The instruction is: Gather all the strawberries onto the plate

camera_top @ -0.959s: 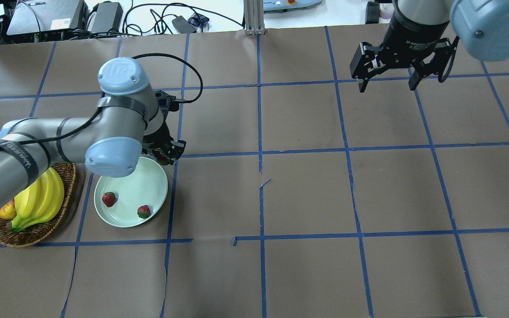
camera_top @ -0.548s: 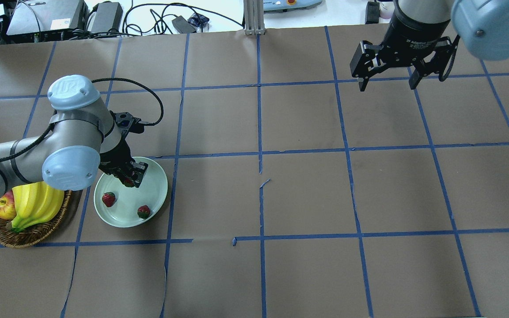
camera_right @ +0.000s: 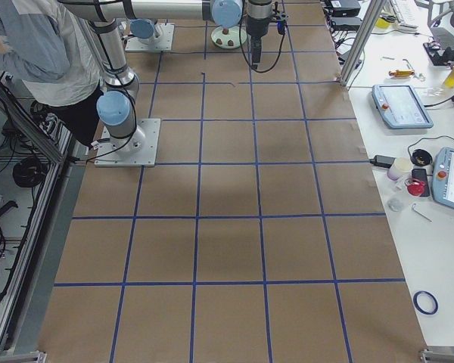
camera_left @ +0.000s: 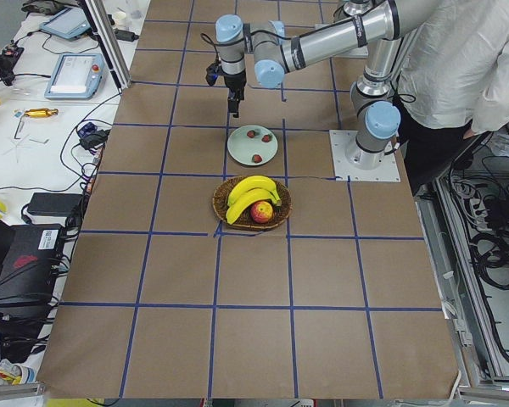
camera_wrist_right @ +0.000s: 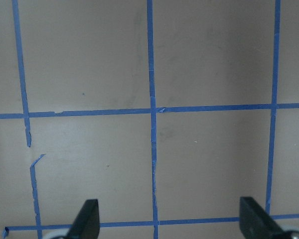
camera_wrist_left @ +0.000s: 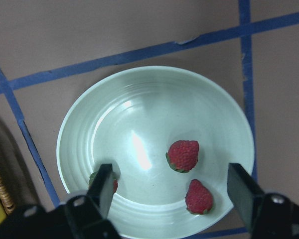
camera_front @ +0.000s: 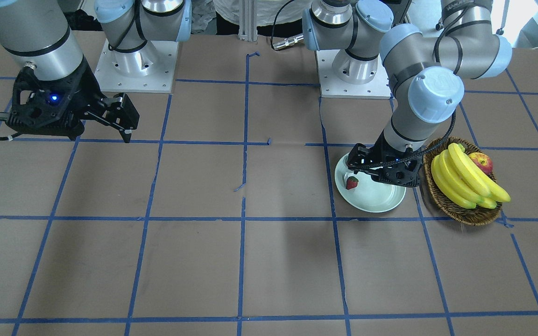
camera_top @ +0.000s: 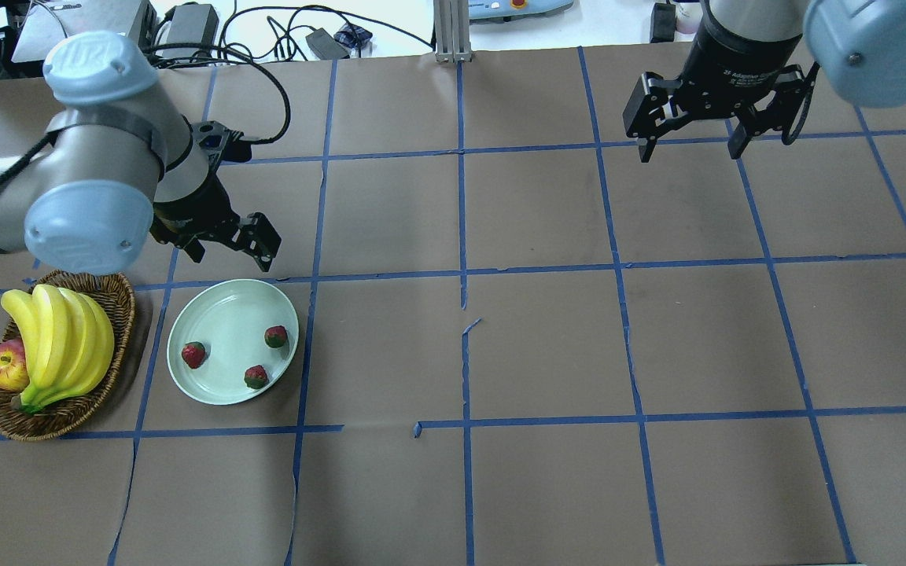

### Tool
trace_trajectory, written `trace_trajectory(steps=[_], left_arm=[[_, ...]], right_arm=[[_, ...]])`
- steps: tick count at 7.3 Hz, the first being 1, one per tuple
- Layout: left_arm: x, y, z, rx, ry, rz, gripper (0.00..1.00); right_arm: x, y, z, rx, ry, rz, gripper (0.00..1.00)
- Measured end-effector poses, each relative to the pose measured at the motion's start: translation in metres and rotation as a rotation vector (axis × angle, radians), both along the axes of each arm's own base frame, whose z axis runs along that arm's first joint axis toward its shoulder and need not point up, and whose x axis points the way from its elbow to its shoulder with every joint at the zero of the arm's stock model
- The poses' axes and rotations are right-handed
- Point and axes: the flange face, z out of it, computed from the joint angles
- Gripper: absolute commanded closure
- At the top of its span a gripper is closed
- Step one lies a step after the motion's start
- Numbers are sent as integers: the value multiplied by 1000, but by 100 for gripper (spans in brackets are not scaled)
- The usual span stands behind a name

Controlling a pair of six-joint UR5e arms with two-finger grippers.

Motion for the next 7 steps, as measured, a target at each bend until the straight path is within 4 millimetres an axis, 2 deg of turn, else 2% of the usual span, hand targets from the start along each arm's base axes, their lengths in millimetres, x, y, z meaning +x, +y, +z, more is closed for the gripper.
trace_trajectory(steps=[1, 2, 4, 5, 7], left_arm=[[-23, -3, 39, -37, -1, 27, 0], [-35, -6, 69, -83, 1, 38, 0], [-43, -9, 116, -165, 9, 40, 0], [-44, -6, 131, -192, 11, 40, 0], [-44, 6, 146, -199, 7, 29, 0]], right_arm=[[0, 1, 0, 2, 0, 0, 0], [0, 1, 0, 3, 2, 0, 0], [0, 3, 3, -1, 2, 0, 0], [0, 3, 3, -3, 2, 0, 0], [-1, 4, 2, -2, 2, 0, 0]])
